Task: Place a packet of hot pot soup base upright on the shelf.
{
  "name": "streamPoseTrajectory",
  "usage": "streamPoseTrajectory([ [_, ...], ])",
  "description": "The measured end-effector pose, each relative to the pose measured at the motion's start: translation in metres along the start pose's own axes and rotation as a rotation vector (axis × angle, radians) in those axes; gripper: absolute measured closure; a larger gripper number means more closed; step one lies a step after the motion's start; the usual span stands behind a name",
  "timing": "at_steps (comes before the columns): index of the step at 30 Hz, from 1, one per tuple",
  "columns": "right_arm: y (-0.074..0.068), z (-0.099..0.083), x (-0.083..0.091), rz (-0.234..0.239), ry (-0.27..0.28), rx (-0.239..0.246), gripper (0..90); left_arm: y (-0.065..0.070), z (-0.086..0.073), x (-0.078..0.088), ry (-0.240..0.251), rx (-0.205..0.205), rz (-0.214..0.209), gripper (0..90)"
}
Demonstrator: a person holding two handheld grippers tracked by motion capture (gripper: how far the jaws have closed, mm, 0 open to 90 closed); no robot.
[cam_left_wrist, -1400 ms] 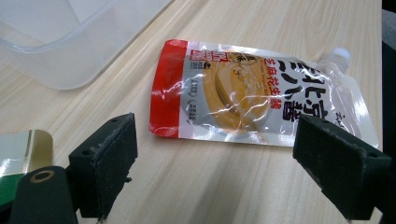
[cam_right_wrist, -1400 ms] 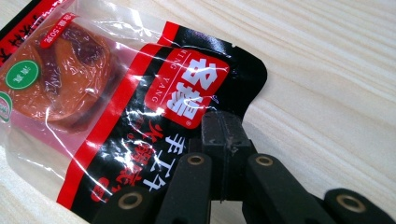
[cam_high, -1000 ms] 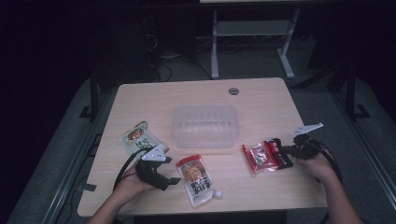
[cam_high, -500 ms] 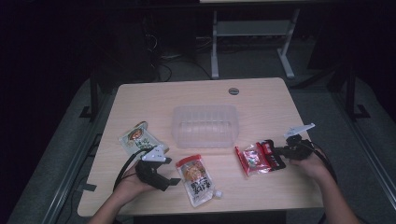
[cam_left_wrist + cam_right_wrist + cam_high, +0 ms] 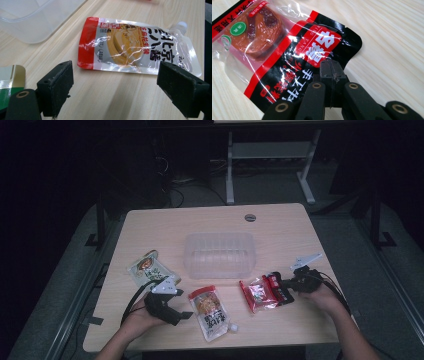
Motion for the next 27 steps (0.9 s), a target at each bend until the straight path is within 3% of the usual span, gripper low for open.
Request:
streamPoseTrajectory([
  [5, -0.011, 0.005, -0.006, 0.018, -0.01, 0.036, 90.0, 0.0, 0.001, 0.001, 0.005, 0.0, 0.005, 13.4],
  [18, -0.036, 0.014, -0.018, 0.088, -0.01, 0.074, 90.0, 0.003, 0.003, 0.001, 0.014, -0.022, 0.018, 14.5],
  [27, -0.052, 0.023, -0.028, 0.116, -0.024, 0.114, 90.0, 0.013, 0.017, -0.005, 0.041, -0.042, -0.019, 23.8],
])
Point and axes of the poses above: each handheld gripper's, and its own axes: x roughly backward along the jaws, z roughly out of its top, y roughly to its right, the point moved 10 cm from there along -x, roughly forward along the jaws, and after that the axes turned 8 degrees about -x, right-handed, at the moved point
